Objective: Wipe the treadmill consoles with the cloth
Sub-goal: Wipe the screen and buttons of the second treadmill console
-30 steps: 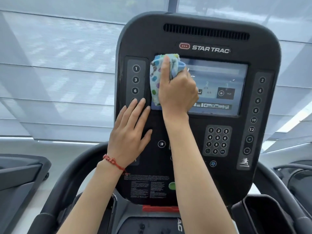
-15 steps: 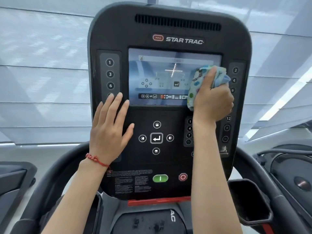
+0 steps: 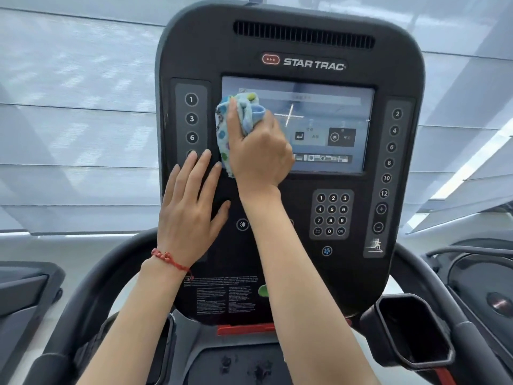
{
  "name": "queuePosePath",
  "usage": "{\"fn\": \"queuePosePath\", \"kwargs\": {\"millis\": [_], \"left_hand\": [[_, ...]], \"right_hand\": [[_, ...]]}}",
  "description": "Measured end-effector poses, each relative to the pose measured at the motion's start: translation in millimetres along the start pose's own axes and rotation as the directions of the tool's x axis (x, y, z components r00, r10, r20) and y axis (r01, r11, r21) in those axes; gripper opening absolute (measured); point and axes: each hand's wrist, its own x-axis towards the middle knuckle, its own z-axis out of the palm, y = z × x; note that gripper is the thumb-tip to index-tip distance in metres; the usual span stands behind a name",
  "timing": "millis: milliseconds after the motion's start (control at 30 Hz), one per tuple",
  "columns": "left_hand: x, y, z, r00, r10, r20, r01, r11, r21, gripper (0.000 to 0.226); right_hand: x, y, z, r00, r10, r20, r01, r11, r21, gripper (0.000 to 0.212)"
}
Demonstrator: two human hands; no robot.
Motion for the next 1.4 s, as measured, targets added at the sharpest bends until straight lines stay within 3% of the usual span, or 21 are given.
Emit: {"fn": "queuePosePath", "kwargs": {"millis": [233, 433, 600, 867, 1200, 1400], "left_hand": [[0, -1, -4, 1.0, -0.002, 0.024, 0.002, 1.0, 0.007, 0.05], [0, 1, -3, 0.999, -0.01, 0.03, 0.01, 1.0, 0.007, 0.05], [0, 0, -5, 1.0, -0.005, 0.027, 0.005, 1.0, 0.012, 0.051], [0, 3, -3, 0.999, -0.02, 0.033, 0.019, 0.999, 0.04, 0.051], [-2, 10, -2, 0.998, -0.055, 0.036, 0.053, 0.997, 0.054, 0.051], [-6, 6, -6, 0.999, -0.028, 0.036, 0.028, 1.0, 0.013, 0.05]], "right_hand": [[21, 27, -4, 0.997, -0.076, -0.013, 0.076, 0.997, -0.006, 0.053], [54, 65, -18, 0.998, 0.037, -0.043, -0.038, 0.999, -0.024, 0.056], [82, 98, -42, 0.981, 0.194, -0.021, -0.194, 0.96, -0.204, 0.055], [93, 119, -62, 0.949, 0.309, -0.067, -0.316, 0.925, -0.211, 0.052], [50, 73, -46, 0.985, 0.166, 0.051, -0.158, 0.978, -0.135, 0.051], [19, 41, -29, 0.999, 0.042, 0.028, -0.04, 0.996, -0.076, 0.053]]}}
